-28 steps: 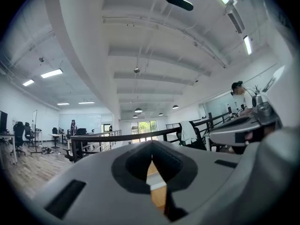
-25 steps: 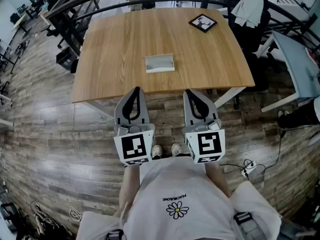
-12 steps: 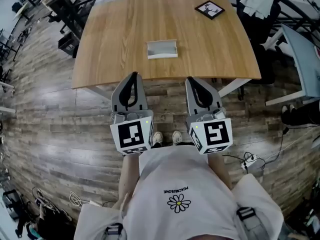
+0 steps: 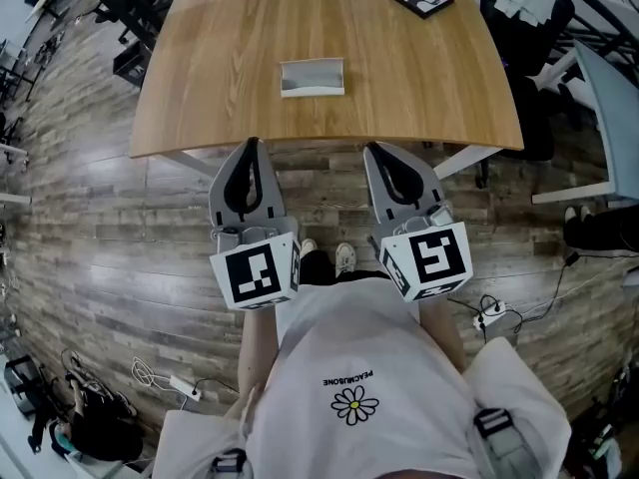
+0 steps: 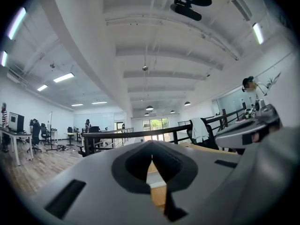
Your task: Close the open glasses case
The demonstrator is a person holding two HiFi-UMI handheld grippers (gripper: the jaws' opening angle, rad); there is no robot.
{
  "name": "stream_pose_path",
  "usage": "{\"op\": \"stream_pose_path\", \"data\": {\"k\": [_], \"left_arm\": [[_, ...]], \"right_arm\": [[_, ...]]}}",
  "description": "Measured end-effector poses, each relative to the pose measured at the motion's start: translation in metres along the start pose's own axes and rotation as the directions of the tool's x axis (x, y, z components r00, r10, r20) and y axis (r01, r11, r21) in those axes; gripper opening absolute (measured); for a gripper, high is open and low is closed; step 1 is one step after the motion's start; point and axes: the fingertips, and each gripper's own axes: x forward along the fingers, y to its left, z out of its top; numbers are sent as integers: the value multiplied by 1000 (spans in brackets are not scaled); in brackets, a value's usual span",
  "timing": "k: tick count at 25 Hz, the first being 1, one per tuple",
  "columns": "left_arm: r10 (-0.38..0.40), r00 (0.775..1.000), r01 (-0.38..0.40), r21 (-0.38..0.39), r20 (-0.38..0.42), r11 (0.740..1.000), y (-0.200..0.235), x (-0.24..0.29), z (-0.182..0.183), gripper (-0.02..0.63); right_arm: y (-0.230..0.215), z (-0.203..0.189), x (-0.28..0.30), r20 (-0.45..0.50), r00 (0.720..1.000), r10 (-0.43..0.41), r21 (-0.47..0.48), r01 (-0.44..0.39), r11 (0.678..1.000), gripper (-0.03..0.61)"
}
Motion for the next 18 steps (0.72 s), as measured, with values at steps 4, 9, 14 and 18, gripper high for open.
{"op": "stream_pose_path", "data": {"k": [4,9,14,18], "left_arm": [[18,999,-18,13,-37,1000,1,-6,-4,17],[21,1000,-21,36,-11,999,-2,-5,5,17],[-22,1000,22,35,15,999,-10,12,6,17],[-71,997,71,45,10,996,-14,36,1,17]], "right_arm": [[0,-5,0,2,999,38,107,-38,994,8],[-6,-10,-4,18,999,32,137,-35,990,9],[-15,6,-3,61,998,17,125,-25,992,8],[-24,7,7,61,998,-6,107,0,994,8]]}}
